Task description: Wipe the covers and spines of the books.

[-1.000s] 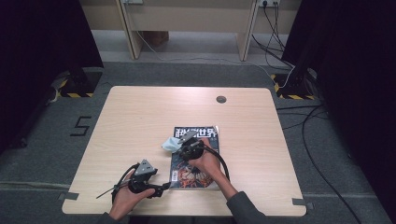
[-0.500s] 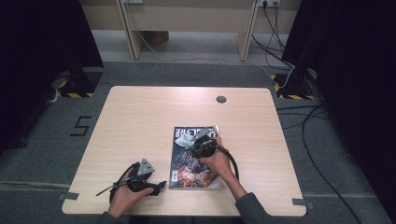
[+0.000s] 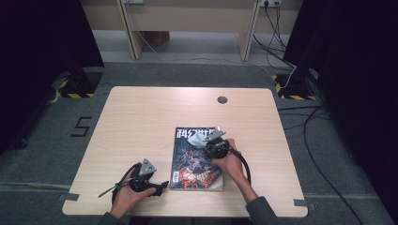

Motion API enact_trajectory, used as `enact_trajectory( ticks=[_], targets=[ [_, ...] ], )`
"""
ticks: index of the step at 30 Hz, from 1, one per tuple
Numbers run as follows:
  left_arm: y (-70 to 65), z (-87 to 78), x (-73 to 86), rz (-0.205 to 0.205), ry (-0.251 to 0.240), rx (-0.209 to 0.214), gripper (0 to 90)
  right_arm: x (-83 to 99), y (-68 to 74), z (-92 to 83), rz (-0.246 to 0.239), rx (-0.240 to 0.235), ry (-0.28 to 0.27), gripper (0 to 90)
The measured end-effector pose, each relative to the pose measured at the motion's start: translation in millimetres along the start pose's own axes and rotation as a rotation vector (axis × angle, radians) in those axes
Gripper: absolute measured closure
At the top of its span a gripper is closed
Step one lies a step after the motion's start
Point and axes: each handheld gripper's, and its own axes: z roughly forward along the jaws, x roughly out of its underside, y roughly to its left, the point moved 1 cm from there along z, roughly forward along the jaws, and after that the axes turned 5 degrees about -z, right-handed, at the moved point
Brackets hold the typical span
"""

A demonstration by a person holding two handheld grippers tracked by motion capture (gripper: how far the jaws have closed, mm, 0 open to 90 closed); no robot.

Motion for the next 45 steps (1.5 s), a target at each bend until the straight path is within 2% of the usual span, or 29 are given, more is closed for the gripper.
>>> enact_trajectory(
  ticks=[3,4,5,6,8,9,11,12,13,15,18,20,23,24,26,28,30,32,33,36,37,38,39,40,45],
  targets=[
    [-0.6,-0.1,0.3,-0.003,-0.003,-0.003,14.3,-2.5,5.8,0.6,0.005,-0.042,-0.01,70.0],
    [-1.0,-0.1,0.3,-0.006,-0.003,-0.002,14.6,-4.7,11.4,1.2,0.002,-0.06,-0.015,69.9],
    [-1.8,-1.2,-0.3,-0.009,0.004,0.002,15.6,-8.2,18.8,2.1,-0.022,-0.081,-0.017,69.9],
    [-1.8,-1.2,-0.3,-0.009,0.004,0.002,16.9,-8.2,18.8,2.1,-0.022,-0.081,-0.017,69.9],
    [-2.8,-1.8,-1.0,-0.038,-0.01,0.035,17.8,-12.9,29.5,2.9,-0.053,-0.102,-0.018,70.1],
    [-4.4,-2.6,-2.1,-0.066,-0.03,0.072,20.2,-14.9,34.0,3.0,-0.064,-0.104,-0.013,70.5],
    [-9.1,-4.8,-4.4,-0.066,-0.076,0.109,29.1,-16.7,37.9,4.2,-0.07,-0.12,-0.017,71.1],
    [-12.3,-5.8,-5.8,-0.046,-0.08,0.116,29.1,-16.7,37.9,4.2,-0.07,-0.12,-0.017,71.1],
    [-15.9,-5.4,-6.6,-0.037,-0.079,0.118,31.4,-15.8,35.3,4.5,-0.073,-0.129,-0.024,72.6],
    [-22.0,-2.0,-6.3,-0.027,-0.067,0.131,34.9,-13.0,28.6,5.1,-0.048,-0.131,-0.04,73.0],
    [-32.6,4.2,-7.2,0.02,-0.054,0.145,39.1,-8.1,14.5,3.9,-0.023,-0.091,-0.03,72.9],
    [-37.0,6.5,-9.4,0.045,-0.058,0.15,40.2,-3.2,3.6,2.3,-0.007,-0.045,-0.021,72.9],
    [-41.7,10.2,-10.6,0.05,-0.077,0.169,45.7,8.6,-19.1,-2.7,0.043,0.008,-0.011,72.9],
    [-41.7,10.2,-10.6,0.05,-0.077,0.169,46.9,8.6,-19.1,-2.7,0.043,0.008,-0.011,72.9],
    [-43.7,11.6,-11.6,0.055,-0.079,0.164,46.9,13.9,-28.1,-4.8,0.074,0.026,-0.011,72.9],
    [-45.2,13.7,-12.6,0.043,-0.086,0.164,47.0,17.9,-35.1,-6.1,0.097,0.028,-0.017,72.9],
    [-45.9,15.6,-14.4,0.029,-0.08,0.167,46.8,18.6,-35.6,-6.5,0.108,0.037,-0.015,71.5],
    [-47.2,17.0,-15.2,0.023,-0.085,0.165,46.8,16.6,-31.3,-6.7,0.087,0.052,0.001,71.0],
    [-47.4,17.8,-15.6,0.022,-0.088,0.162,46.8,15.1,-27.8,-6.8,0.082,0.044,0.004,70.9],
    [-48.4,19.3,-16.0,0.006,-0.091,0.163,46.3,9.2,-12.6,-5.2,0.054,0.002,-0.004,70.9],
    [-48.1,19.3,-16.0,0.006,-0.091,0.164,45.9,3.6,-1.5,-3.4,0.033,-0.031,-0.006,70.6],
    [-47.5,19.2,-15.8,0.005,-0.089,0.167,45.9,3.6,-1.5,-3.4,0.033,-0.031,-0.006,70.6],
    [-46.7,19.7,-15.2,0.003,-0.095,0.169,45.5,0.8,4.9,-2.5,0.023,-0.051,-0.01,70.4],
    [-46.5,20.0,-14.8,-0.007,-0.099,0.169,44.2,-4.4,16.4,-1.0,-0.011,-0.074,-0.012,70.3],
    [-46.7,19.7,-14.3,-0.01,-0.1,0.158,42.2,-9.0,25.2,0.2,-0.039,-0.092,-0.011,70.5]
  ],
)
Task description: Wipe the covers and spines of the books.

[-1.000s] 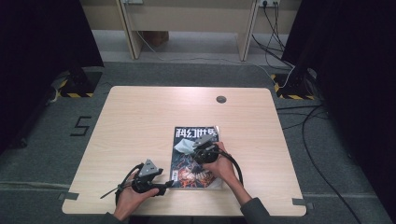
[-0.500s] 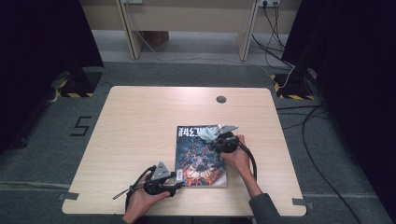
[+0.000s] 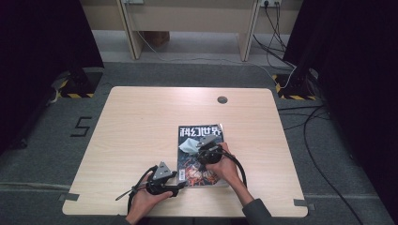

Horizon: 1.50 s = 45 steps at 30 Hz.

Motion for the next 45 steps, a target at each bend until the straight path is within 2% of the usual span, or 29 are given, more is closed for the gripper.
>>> enact_trajectory(
  ticks=[3,5,6,7,10,12,15,18,22,23,24,25,28,30,35,37,39,40,41,42,45],
  targets=[
    [-0.5,0.2,0.5,0.001,-0.008,-0.002,42.1,3.4,-6.8,-0.8,0.025,-0.007,-0.013,72.2],
    [-0.2,0.3,0.6,-0.002,-0.009,-0.003,41.4,6.8,-13.9,-2.7,0.023,0.031,0.0,72.2],
    [0.2,0.0,0.8,-0.003,-0.005,-0.004,40.9,12.0,-23.3,-5.7,0.052,0.053,0.006,72.2],
    [0.3,-0.3,0.9,-0.005,-0.003,-0.005,40.9,12.0,-23.3,-5.7,0.052,0.053,0.006,72.2],
    [0.6,-0.1,0.7,-0.002,-0.003,-0.006,40.2,21.7,-39.1,-10.7,0.093,0.11,0.012,72.2],
    [1.2,0.6,1.2,-0.016,-0.011,-0.001,39.2,27.5,-48.7,-13.8,0.125,0.14,0.014,72.2],
    [1.4,0.8,1.1,-0.014,-0.011,-0.001,39.1,32.9,-56.5,-16.9,0.152,0.153,0.01,72.0],
    [2.3,0.9,1.5,-0.03,-0.01,0.003,38.2,30.0,-52.4,-16.1,0.145,0.166,0.027,70.8],
    [1.9,0.8,1.2,-0.022,-0.01,0.0,38.2,17.3,-33.9,-7.9,0.107,0.083,0.004,70.4],
    [1.9,0.9,1.6,-0.025,-0.013,0.0,38.3,12.9,-27.9,-5.3,0.091,0.068,0.003,70.4],
    [1.6,0.7,1.7,-0.02,-0.013,-0.003,38.3,4.3,-15.3,-0.6,0.051,0.042,0.002,70.4],
    [1.0,0.6,1.7,-0.015,-0.014,-0.006,38.3,4.3,-15.3,-0.6,0.051,0.042,0.002,70.4],
    [1.0,0.6,1.7,-0.013,-0.015,-0.006,38.3,-5.5,3.5,4.6,0.012,0.011,-0.002,70.5],
    [0.5,0.1,1.8,-0.009,-0.012,-0.013,38.4,-9.4,13.8,6.4,0.009,-0.038,-0.019,70.4],
    [0.8,-0.1,2.0,-0.005,-0.011,-0.014,38.4,-15.4,31.5,8.0,-0.032,-0.087,-0.022,70.4],
    [0.7,-0.1,1.8,0.0,-0.012,-0.015,38.5,-15.6,32.8,8.3,-0.045,-0.081,-0.025,71.4],
    [0.6,-0.2,2.2,-0.006,-0.013,-0.014,38.5,-15.1,29.5,7.4,-0.022,-0.084,-0.017,72.8],
    [0.2,-0.2,2.3,-0.003,-0.015,-0.016,38.5,-14.3,26.3,6.8,-0.013,-0.077,-0.011,72.9],
    [0.2,-0.5,2.3,0.003,-0.011,-0.017,38.8,-10.4,18.5,4.5,0.0,-0.044,-0.001,72.9],
    [0.2,-0.5,2.2,0.004,-0.011,-0.016,38.8,-10.4,18.5,4.5,0.0,-0.044,-0.001,72.9],
    [0.1,-0.1,2.4,-0.019,-0.017,-0.014,38.8,-1.7,2.8,0.0,0.041,-0.016,0.001,73.0]
  ],
)
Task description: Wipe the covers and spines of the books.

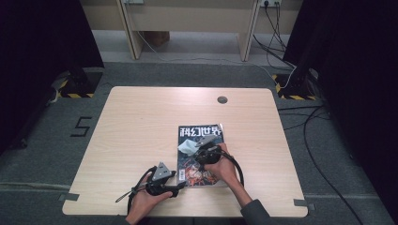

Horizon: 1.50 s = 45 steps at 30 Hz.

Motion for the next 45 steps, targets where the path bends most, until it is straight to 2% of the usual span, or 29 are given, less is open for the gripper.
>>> enact_trajectory(
  ticks=[3,5,7,9,11,16,17,18,20,21,24,25,30,32,33,38,40,45],
  targets=[
    [0.8,-1.6,-1.0,-0.014,0.018,0.014,39.0,6.5,-10.2,-3.5,0.044,0.005,-0.009,73.0],
    [4.1,-4.7,-0.5,-0.034,0.041,0.045,36.9,6.8,-9.0,-3.5,0.038,0.013,-0.012,72.2],
    [7.2,-12.0,-0.4,-0.085,0.024,0.076,36.0,4.5,-3.9,-3.3,0.003,0.03,0.008,71.3],
    [10.9,-20.5,-1.2,-0.085,0.003,0.08,36.0,0.8,5.9,-2.5,-0.025,0.016,0.017,71.6],
    [15.8,-26.2,-0.4,-0.082,0.005,0.053,36.0,-0.4,9.5,-1.9,-0.03,0.006,0.016,71.6],
    [24.0,-36.6,3.1,-0.082,0.017,0.027,35.2,-6.3,30.6,0.2,-0.067,-0.036,0.013,71.7],
    [24.9,-40.1,4.9,-0.078,0.02,0.021,35.2,-6.3,30.6,0.2,-0.067,-0.036,0.013,71.7],
    [25.6,-43.1,6.6,-0.08,0.023,0.021,34.8,-6.5,38.7,0.1,-0.073,-0.066,0.001,71.7],
    [28.0,-47.5,9.4,-0.081,0.027,0.012,34.5,-6.7,42.1,-0.2,-0.082,-0.078,0.0,71.7],
    [29.6,-49.2,10.4,-0.079,0.03,0.001,34.1,-6.9,46.4,-0.8,-0.072,-0.085,0.001,71.7],
    [36.4,-54.0,12.2,-0.076,0.035,-0.04,33.4,-6.8,54.6,-1.7,-0.09,-0.128,-0.009,71.7],
    [38.1,-54.7,12.3,-0.082,0.036,-0.043,33.1,-5.4,61.3,-3.4,-0.106,-0.134,-0.015,71.7],
    [47.8,-57.1,12.1,-0.089,0.033,-0.084,32.2,0.0,64.4,-8.1,-0.115,-0.139,-0.016,73.3],
    [51.0,-58.8,12.6,-0.104,0.026,-0.097,31.1,3.3,59.6,-10.4,-0.1,-0.128,-0.014,73.4],
    [52.7,-60.2,12.7,-0.109,0.027,-0.102,29.8,7.9,52.7,-12.9,-0.087,-0.099,-0.015,73.3],
    [61.5,-63.2,12.9,-0.142,0.021,-0.142,27.7,15.2,46.8,-18.4,-0.066,-0.087,-0.015,72.7],
    [65.4,-64.9,12.7,-0.179,0.009,-0.174,25.6,15.7,52.6,-18.9,-0.083,-0.089,-0.018,72.2],
    [69.9,-67.7,13.0,-0.216,-0.011,-0.203,23.8,11.2,83.9,-18.1,-0.133,-0.153,-0.034,71.9]
  ],
)
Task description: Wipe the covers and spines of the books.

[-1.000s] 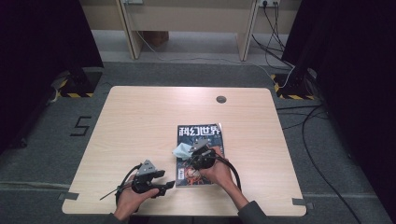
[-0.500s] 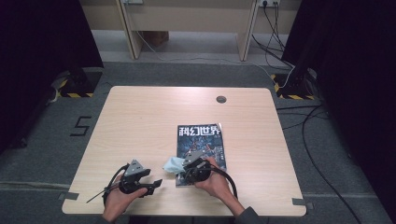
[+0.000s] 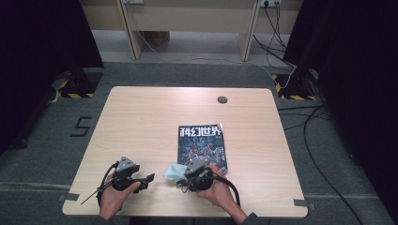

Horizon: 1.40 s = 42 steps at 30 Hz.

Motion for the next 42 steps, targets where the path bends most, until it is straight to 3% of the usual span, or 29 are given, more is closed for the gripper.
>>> enact_trajectory(
  ticks=[4,8,15,17,21,27,29,33,37,42],
  targets=[
    [1.2,-0.8,-0.1,-0.006,-0.007,-0.008,23.1,-5.2,15.9,3.1,-0.038,-0.032,-0.001,71.6],
    [1.1,-0.9,-0.1,0.002,-0.004,-0.006,23.6,-2.4,9.1,3.2,0.001,-0.072,-0.027,73.4],
    [0.6,0.4,-0.3,0.003,-0.003,-0.009,24.0,-1.3,5.4,2.0,0.011,-0.045,-0.018,73.1],
    [1.3,-0.1,-1.0,-0.008,-0.014,-0.016,24.3,-3.5,9.0,3.1,-0.016,-0.033,-0.013,72.7],
    [3.8,-1.3,0.0,-0.023,-0.01,-0.03,24.8,-8.7,16.4,7.1,-0.044,-0.039,-0.01,72.7],
    [2.9,-1.0,-0.4,-0.018,-0.011,-0.024,25.0,-7.9,16.4,7.5,-0.035,-0.048,-0.021,73.2],
    [2.3,-0.7,0.1,-0.013,-0.003,-0.02,25.1,-7.6,14.1,7.1,-0.035,-0.053,-0.02,73.5],
    [1.5,-0.9,0.0,-0.016,-0.009,-0.016,25.1,-1.7,-0.5,1.8,-0.013,-0.007,-0.001,73.5],
    [0.8,0.0,0.6,-0.013,-0.003,-0.012,25.2,10.8,-24.1,-8.2,0.067,0.043,0.01,73.5],
    [0.3,0.1,1.2,-0.008,0.004,-0.011,25.4,19.9,-39.3,-16.5,0.105,0.084,0.028,73.5]
  ],
)
